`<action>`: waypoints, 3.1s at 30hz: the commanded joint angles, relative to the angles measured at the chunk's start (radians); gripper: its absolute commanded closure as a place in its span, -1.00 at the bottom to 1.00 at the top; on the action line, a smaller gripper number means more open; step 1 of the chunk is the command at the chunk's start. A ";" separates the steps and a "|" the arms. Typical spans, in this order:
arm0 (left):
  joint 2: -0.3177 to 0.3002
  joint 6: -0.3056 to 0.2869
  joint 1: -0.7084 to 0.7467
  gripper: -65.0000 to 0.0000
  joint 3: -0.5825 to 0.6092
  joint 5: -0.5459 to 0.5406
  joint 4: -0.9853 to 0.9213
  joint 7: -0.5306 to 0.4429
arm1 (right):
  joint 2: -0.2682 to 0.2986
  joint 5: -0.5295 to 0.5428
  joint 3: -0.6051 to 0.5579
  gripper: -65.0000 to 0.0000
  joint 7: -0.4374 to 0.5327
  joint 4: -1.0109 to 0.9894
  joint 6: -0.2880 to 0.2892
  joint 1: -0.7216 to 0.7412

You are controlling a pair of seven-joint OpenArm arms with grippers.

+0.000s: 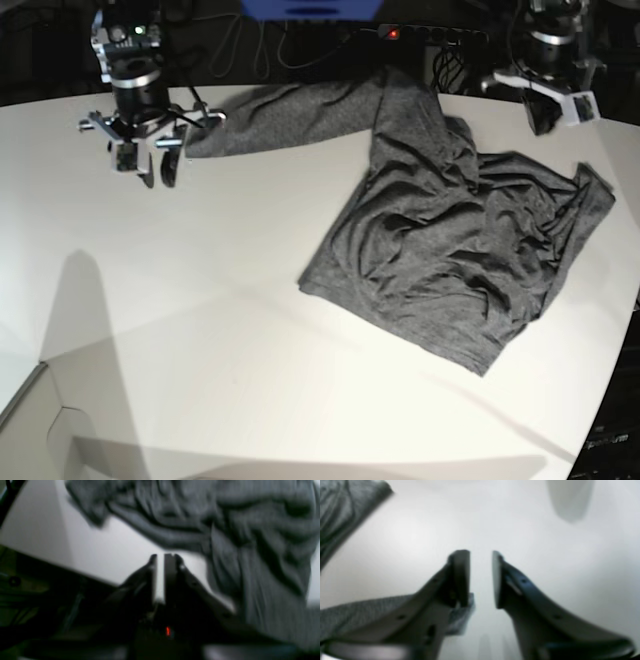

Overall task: Layout the t-shirt on the table in an organized manner, then fold the t-shirt properly
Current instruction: 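Reach the left gripper down and grasp the grey shirt's hem edge, then drag the held shirt edge with the left gripper toward the sleeve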

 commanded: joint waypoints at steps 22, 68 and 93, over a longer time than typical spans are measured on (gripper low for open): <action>-0.012 0.002 -0.930 -0.06 -0.069 0.012 -0.500 0.202 | 0.038 -0.009 -0.018 0.08 -0.079 -0.009 -0.001 -0.006; -0.023 0.008 -1.048 1.00 0.124 0.001 -0.760 0.027 | 0.038 -0.009 -0.020 0.08 -0.145 -0.009 -0.001 0.008; 0.080 0.003 -0.758 1.00 0.251 -0.088 -0.002 0.260 | 0.042 -0.009 -0.029 0.07 -0.146 -0.007 -0.001 0.216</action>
